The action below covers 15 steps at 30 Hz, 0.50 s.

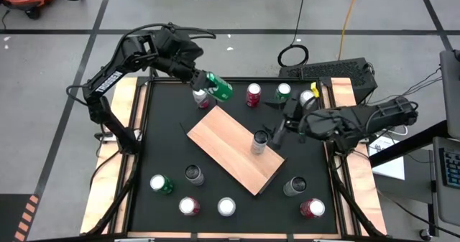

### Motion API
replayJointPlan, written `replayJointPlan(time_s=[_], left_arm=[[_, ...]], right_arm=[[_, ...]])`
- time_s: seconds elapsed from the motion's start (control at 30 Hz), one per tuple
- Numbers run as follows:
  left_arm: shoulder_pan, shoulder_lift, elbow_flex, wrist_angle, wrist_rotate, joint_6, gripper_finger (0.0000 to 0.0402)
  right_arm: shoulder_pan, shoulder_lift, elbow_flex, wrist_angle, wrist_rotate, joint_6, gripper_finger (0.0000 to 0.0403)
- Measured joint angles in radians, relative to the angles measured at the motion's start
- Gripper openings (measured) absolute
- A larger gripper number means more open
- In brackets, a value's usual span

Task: Place canned beverage on shelf
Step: Put the top left green soda can on the shelf

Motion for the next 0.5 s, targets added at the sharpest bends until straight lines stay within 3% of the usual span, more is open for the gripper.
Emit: replayJointPlan(time_s=[0.13, 0.5], left_arm=[[-0.033, 0.0, 0.0, 0.0, 0.005, 0.018, 0.0287], [-0.083, 0.0, 0.0, -0.01, 0.034, 0.024, 0.0287]], right_arm=[[0.0, 0.079, 0.072, 0.003, 0.047, 0.0, 0.0302], [-0.003, 0.212, 0.169, 0.026, 0.046, 0.037, 0.0302]])
